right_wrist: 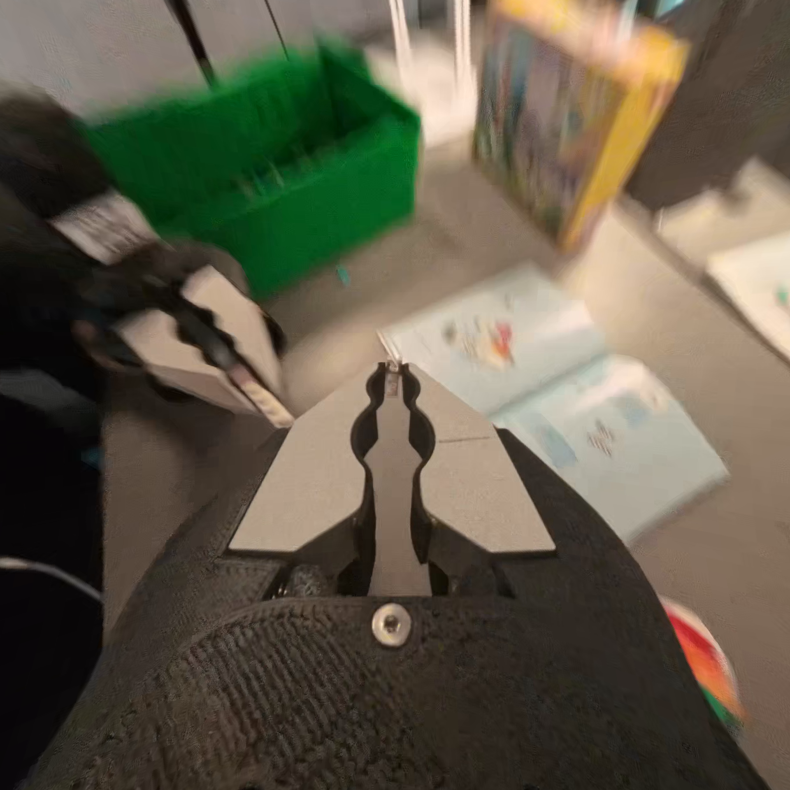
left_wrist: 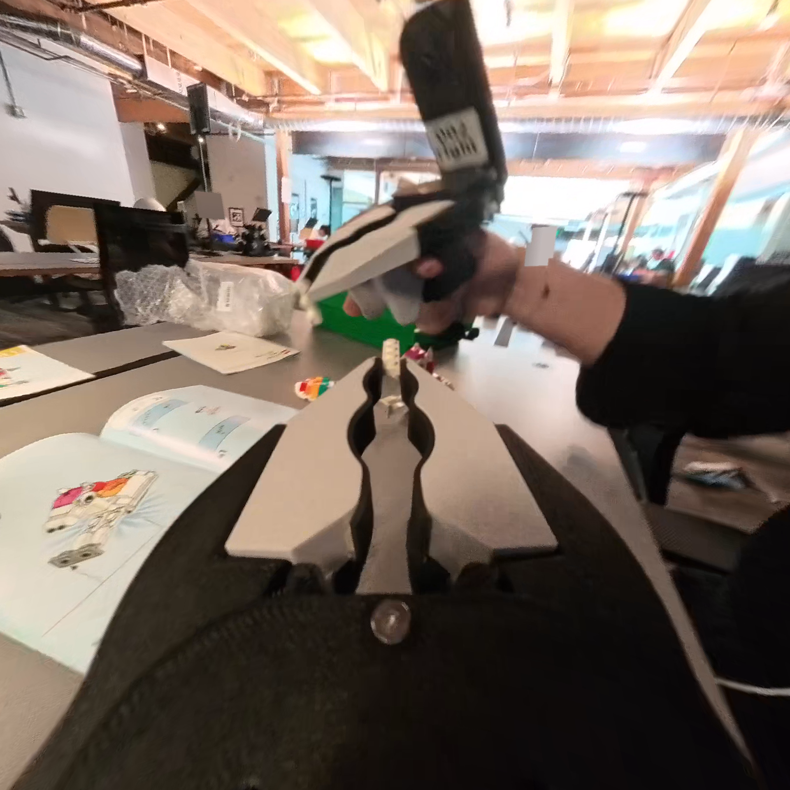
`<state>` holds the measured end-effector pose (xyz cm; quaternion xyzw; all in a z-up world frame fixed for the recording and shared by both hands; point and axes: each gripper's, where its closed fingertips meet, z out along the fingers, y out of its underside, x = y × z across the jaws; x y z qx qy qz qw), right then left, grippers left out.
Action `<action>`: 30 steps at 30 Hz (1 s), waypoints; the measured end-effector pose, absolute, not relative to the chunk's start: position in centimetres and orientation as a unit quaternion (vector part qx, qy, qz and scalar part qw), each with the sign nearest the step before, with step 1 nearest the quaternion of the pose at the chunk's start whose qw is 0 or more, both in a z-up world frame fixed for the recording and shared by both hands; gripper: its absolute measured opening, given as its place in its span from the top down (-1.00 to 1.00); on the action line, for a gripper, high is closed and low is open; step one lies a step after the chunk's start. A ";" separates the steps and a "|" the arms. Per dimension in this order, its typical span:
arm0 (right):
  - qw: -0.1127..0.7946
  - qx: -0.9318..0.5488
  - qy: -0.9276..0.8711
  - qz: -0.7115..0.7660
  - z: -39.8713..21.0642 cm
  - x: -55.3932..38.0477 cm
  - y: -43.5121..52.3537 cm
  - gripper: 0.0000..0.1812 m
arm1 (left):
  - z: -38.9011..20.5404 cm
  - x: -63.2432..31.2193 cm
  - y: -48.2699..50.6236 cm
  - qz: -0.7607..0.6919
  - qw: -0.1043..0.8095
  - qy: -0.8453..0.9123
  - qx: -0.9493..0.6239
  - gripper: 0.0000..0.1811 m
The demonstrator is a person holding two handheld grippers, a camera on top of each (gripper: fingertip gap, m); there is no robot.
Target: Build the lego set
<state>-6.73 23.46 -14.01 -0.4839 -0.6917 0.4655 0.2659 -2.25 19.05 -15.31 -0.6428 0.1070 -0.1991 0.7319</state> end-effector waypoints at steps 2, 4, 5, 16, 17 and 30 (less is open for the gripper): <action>0.288 -0.425 -0.634 0.578 -11.5 -5.5 20.9 0.94 | -14.7 -2.6 18.8 -0.228 0.735 0.088 -0.632 0.92; 0.283 -0.392 -0.593 0.644 -10.9 -4.5 19.3 0.94 | -14.2 -2.5 18.4 -0.258 0.739 0.082 -0.616 0.92; 0.286 -0.381 -0.575 0.665 -10.8 -4.2 19.0 0.94 | -14.0 -2.4 18.3 -0.272 0.740 0.083 -0.609 0.92; 0.269 -0.291 -0.530 0.750 -11.0 -2.2 17.4 0.94 | -12.5 -1.4 16.8 -0.313 0.759 0.123 -0.558 0.92; 0.267 -0.284 -0.533 0.751 -11.0 -2.0 17.3 0.94 | -12.4 -1.3 16.6 -0.316 0.759 0.127 -0.554 0.92; 0.244 -0.239 -0.577 0.742 -11.5 -0.1 16.8 0.94 | -12.7 0.2 16.2 -0.327 0.747 0.171 -0.552 0.92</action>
